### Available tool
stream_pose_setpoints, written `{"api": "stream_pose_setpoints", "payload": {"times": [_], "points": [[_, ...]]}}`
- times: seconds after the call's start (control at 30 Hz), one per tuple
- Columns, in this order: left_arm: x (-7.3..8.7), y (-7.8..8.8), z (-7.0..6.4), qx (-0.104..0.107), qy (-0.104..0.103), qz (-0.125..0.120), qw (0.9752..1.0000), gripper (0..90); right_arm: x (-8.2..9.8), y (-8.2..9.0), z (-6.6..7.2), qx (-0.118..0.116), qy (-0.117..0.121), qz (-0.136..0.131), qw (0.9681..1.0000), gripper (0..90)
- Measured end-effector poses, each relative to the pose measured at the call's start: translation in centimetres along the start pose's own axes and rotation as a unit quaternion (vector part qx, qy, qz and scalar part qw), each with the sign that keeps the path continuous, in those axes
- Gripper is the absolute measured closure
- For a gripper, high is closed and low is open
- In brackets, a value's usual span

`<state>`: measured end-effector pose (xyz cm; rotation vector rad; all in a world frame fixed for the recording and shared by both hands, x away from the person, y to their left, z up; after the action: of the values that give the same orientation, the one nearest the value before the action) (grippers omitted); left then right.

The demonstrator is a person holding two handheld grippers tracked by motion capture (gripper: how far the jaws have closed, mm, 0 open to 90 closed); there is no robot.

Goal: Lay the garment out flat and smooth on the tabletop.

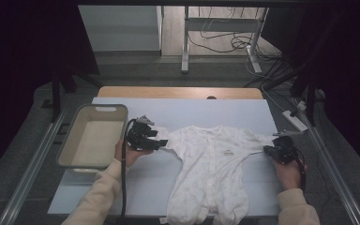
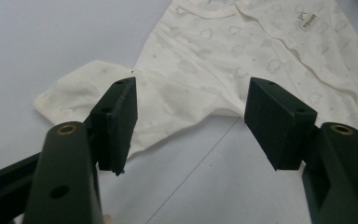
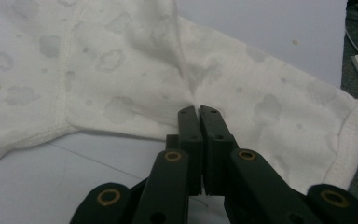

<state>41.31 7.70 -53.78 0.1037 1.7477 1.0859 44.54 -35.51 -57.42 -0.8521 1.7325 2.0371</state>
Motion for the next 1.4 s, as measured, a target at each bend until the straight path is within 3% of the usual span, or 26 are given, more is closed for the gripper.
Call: {"api": "stream_pose_setpoints", "payload": {"times": [0.27,0.4,0.53,0.63,0.83,1.03,1.4], "points": [[0.0,0.2,0.2,-0.001,0.003,-0.002,1.0,35.1,0.5,0.7,0.4,-0.005,0.003,-0.001,1.0,86.5],[0.0,0.2,0.2,-0.002,0.003,-0.003,1.0,35.1,-0.6,1.6,0.9,-0.024,-0.005,-0.037,0.999,71.1],[-0.1,0.2,0.3,-0.003,0.009,-0.006,0.9999,34.8,-1.3,2.2,1.9,-0.042,0.0,-0.068,0.9968,56.3],[0.0,0.2,0.4,-0.004,0.012,-0.005,0.9999,34.7,-1.6,2.7,3.0,-0.061,0.008,-0.081,0.9948,52.1],[0.1,-0.5,0.2,-0.004,0.011,0.002,0.9999,34.7,-2.2,3.7,5.7,-0.119,0.021,-0.104,0.9872,49.4],[1.0,-2.1,0.5,-0.009,0.008,0.031,0.9994,34.5,-2.0,3.7,8.0,-0.163,0.027,-0.103,0.9809,48.3],[2.4,-4.4,1.2,-0.024,0.008,0.074,0.997,32.6,-1.0,2.9,11.0,-0.193,0.056,-0.077,0.9765,47.5]]}}
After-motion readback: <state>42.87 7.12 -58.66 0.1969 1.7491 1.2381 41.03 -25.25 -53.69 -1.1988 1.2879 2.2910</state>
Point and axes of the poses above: each handheld gripper's, and its own axes: y roughly backward along the jaws, x roughly out of its underside, z roughly to its left, the point moved 9 cm from there along -y, roughly forward along the jaws, and after that the axes turned 11 degrees about -y, right-handed, at the moved point
